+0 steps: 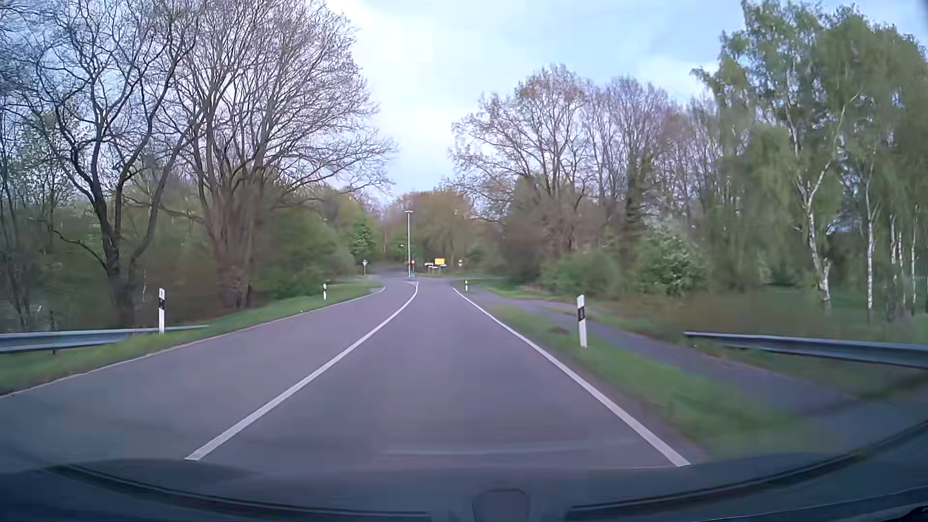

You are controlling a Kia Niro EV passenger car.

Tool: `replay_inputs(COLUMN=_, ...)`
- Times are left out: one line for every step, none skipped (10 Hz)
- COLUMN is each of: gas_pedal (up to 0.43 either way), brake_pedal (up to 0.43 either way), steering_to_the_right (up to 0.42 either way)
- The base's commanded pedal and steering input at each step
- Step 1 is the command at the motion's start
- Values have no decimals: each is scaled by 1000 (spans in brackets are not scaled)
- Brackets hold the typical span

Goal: Follow the waypoints while adhering to traffic rules and regulations

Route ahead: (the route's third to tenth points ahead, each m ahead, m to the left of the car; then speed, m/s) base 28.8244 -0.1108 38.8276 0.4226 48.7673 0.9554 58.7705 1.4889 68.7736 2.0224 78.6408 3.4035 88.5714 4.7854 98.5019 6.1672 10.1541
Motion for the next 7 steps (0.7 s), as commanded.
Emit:
replay_inputs(gas_pedal=67, brake_pedal=0, steering_to_the_right=-41)
replay_inputs(gas_pedal=67, brake_pedal=0, steering_to_the_right=-39)
replay_inputs(gas_pedal=67, brake_pedal=0, steering_to_the_right=-35)
replay_inputs(gas_pedal=67, brake_pedal=0, steering_to_the_right=-26)
replay_inputs(gas_pedal=67, brake_pedal=0, steering_to_the_right=-20)
replay_inputs(gas_pedal=79, brake_pedal=0, steering_to_the_right=-14)
replay_inputs(gas_pedal=79, brake_pedal=0, steering_to_the_right=-12)
